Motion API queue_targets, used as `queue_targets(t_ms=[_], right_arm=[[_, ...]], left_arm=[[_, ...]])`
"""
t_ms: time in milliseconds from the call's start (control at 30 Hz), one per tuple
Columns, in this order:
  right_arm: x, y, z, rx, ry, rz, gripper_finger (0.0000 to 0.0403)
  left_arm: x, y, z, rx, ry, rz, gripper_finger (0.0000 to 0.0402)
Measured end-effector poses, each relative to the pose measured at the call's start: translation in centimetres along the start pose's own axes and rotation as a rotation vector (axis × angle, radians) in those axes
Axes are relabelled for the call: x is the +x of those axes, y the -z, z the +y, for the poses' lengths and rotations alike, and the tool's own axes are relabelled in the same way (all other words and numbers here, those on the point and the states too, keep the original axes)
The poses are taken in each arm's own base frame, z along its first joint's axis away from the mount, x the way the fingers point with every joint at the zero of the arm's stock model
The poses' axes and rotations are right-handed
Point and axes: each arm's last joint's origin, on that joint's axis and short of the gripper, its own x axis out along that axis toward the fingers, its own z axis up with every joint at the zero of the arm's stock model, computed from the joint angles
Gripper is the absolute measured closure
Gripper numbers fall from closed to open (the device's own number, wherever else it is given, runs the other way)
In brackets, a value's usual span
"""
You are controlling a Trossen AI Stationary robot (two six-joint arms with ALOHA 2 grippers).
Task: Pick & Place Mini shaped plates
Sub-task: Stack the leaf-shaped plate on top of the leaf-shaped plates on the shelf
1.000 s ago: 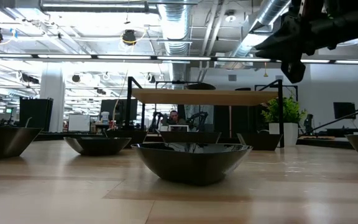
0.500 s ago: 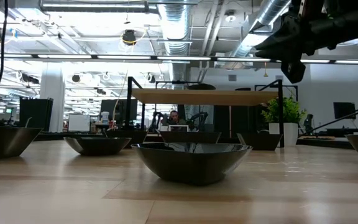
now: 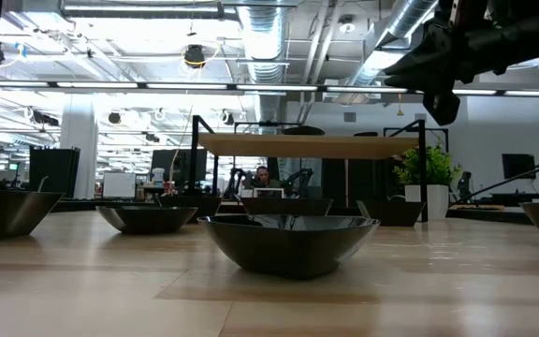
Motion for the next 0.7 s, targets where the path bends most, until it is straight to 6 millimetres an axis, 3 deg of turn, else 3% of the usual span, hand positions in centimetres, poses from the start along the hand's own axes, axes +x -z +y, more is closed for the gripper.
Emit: queue_targets(t_ms=[700], right_arm=[[0.0, 0.0, 0.0, 0.002, 0.0, 0.001, 0.0339]], left_arm=[[0.6, -0.9, 1.7, -0.002, -0.079, -0.071, 0.0257]])
